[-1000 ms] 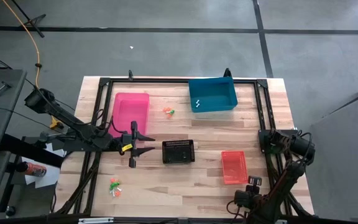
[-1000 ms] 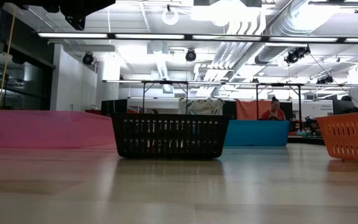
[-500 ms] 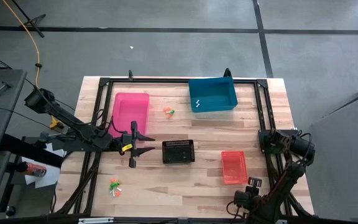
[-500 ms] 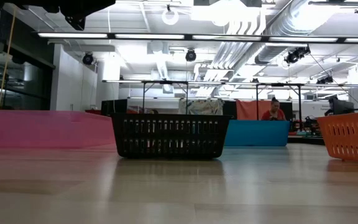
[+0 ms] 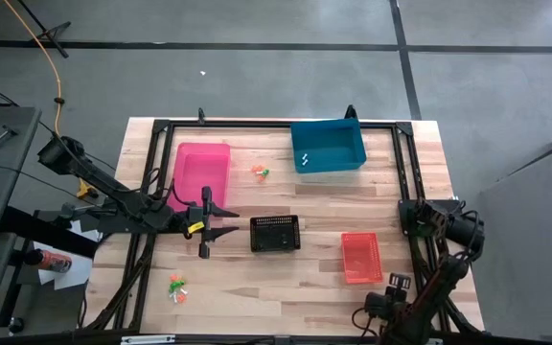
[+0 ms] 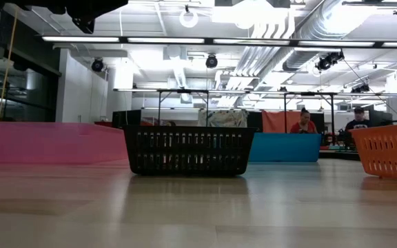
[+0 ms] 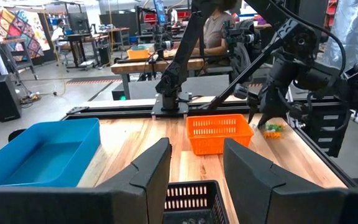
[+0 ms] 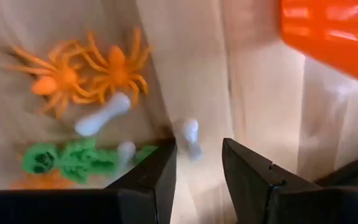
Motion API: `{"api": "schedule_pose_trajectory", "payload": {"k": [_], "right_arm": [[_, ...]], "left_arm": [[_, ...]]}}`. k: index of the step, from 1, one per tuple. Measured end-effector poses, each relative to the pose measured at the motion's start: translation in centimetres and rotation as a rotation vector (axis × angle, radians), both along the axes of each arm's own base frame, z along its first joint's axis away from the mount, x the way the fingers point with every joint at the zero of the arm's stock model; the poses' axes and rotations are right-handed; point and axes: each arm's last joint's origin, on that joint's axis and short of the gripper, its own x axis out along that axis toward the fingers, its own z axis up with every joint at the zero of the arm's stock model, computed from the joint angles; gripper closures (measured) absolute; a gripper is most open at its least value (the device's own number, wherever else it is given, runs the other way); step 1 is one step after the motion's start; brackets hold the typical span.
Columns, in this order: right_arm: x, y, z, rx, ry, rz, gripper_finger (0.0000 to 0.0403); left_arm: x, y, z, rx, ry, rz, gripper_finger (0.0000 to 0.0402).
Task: Sort Halloween decoration
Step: Put the white bone toy into the blue bin
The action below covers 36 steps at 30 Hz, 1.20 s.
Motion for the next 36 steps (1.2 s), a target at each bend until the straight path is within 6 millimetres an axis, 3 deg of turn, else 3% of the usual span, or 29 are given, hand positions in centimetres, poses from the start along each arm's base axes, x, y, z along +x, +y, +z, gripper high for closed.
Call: {"api": "schedule_pose_trajectory", "payload": {"k": [25,36], "right_arm": [[0.2,0.1,0.1,0.009,-0.072,0.025,0.0277],[-0.1,-0.5,-0.9,0.023,-0.069,0.033,0.0277]], "left_arm": [[0.0,0.0,0.0,0.011,-0.001,0.0,0.0268],[0.0,0.0,0.0,0.018,-0.001,0.0,0.0268]]}}
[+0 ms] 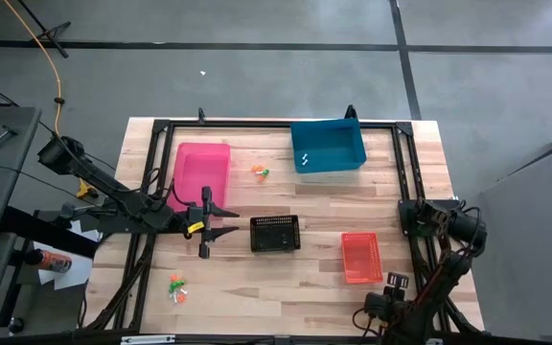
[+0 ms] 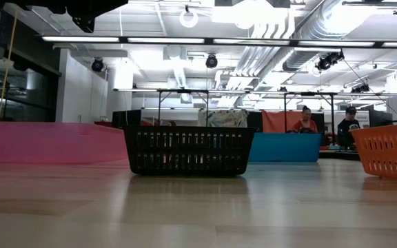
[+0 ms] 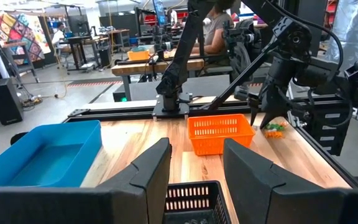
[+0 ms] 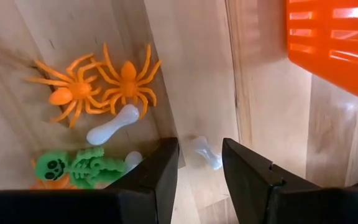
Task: Sort Halloween decoration
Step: Put the white bone toy into the blue bin
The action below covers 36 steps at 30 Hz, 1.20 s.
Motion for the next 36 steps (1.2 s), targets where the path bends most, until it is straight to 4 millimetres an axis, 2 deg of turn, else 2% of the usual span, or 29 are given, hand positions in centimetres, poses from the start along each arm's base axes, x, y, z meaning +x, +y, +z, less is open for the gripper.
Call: {"api": "schedule_pose_trajectory", "payload": {"k": [18,30,36], "right_arm": [[-0.05,-0.15,-0.65,0.05,-0.017,-0.023,0.0279],[-0.05,-0.57,-0.53,0.086,-0.045,-0.037,0.0365],[-0.05,-0.63,-0.5,0.078,-0.052,-0.049,0.0384]], "left_arm": [[0.0,0.0,0.0,-0.018,-0.001,0.001,0.0268],[0.0,0.0,0.0,-0.018,-0.001,0.0,0.0268],[0.0,-0.01,-0.01,-0.018,0.0,0.0,0.0268]]}}
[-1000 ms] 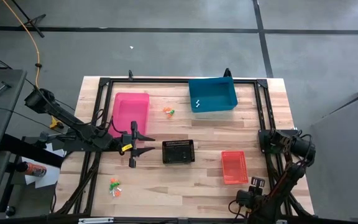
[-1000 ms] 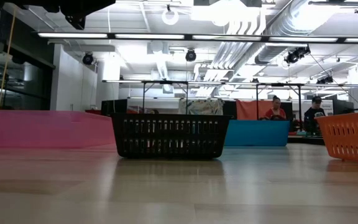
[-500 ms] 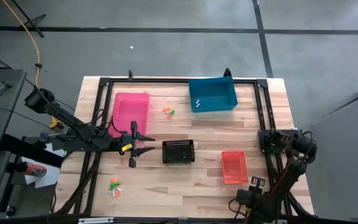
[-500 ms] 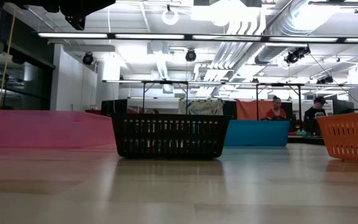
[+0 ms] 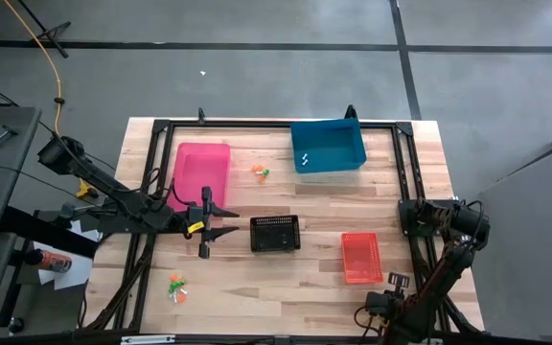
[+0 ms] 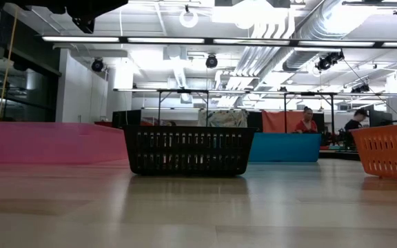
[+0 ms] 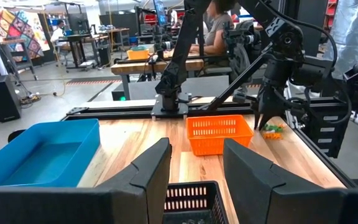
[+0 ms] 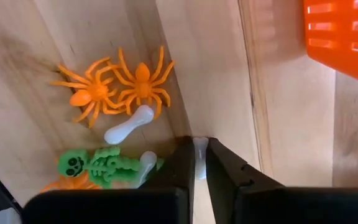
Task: Sort Halloween decoration
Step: Put the white bone toy into the blue bin
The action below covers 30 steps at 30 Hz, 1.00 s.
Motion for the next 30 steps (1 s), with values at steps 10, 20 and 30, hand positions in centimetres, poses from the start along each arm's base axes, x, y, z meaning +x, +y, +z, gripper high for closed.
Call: {"api": "schedule_pose_trajectory", "payload": {"k": [10,20,30], "right_arm": [[0.0,0.0,0.0,-0.006,-0.011,0.001,0.0386],[0.1,-0.2,1.9,-0.103,-0.01,0.016,0.0387],[1.0,-1.5,6.6,0.013,-0.1,-0.027,0.0387]], "left_arm": [[0.0,0.0,0.0,0.0,0.0,0.0,0.0268],[0.0,0.0,0.0,0.0,0.0,0.0,0.0268],[0.0,0.0,0.0,0.0,-0.001,0.0,0.0268]]}}
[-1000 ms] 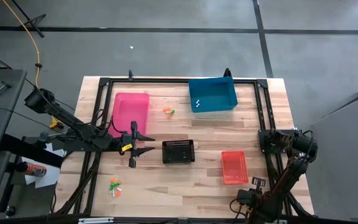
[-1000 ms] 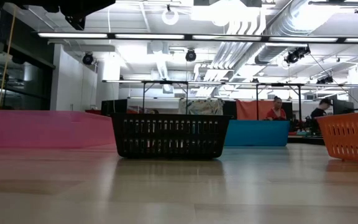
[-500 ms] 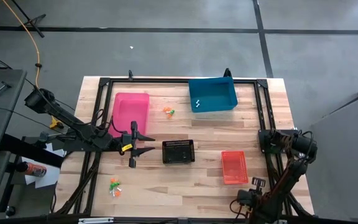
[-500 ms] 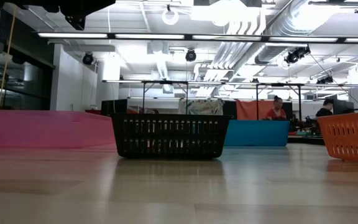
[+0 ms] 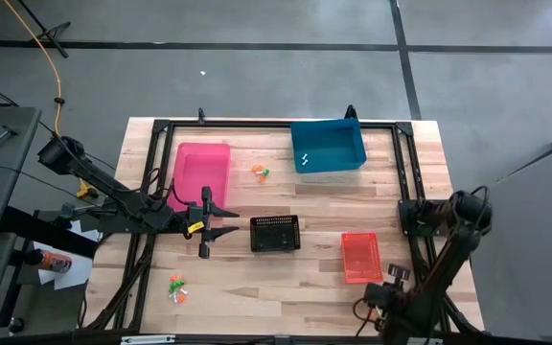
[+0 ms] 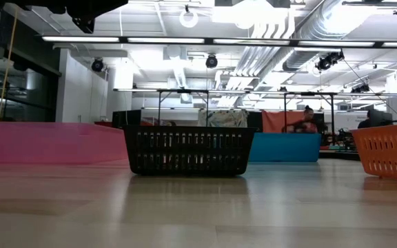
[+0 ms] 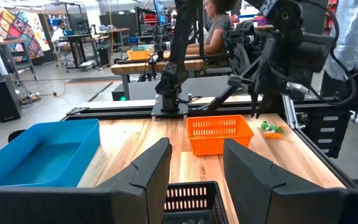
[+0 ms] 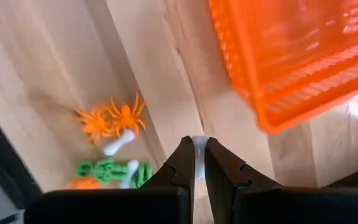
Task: Sort Halloween decoration
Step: Put the white bone toy into the blue bin
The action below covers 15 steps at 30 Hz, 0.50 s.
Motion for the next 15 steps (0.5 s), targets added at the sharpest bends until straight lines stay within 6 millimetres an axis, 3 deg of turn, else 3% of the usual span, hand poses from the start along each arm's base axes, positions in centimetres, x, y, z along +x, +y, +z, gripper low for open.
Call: {"api": "schedule_pose_trajectory", "payload": {"k": [6,12,15], "right_arm": [[2.9,-0.8,2.5,0.163,-0.192,0.026,0.0387],[8.7,-2.8,3.0,0.147,-0.428,0.214,0.0387],[11.7,-5.3,2.4,0.094,-0.488,0.335,0.0387]], "left_arm": [[0.0,0.0,0.0,0.0,0.0,0.0,0.0268],[0.0,0.0,0.0,0.0,0.0,0.0,0.0268],[0.0,0.0,0.0,-0.001,0.0,0.0,0.0268]]}}
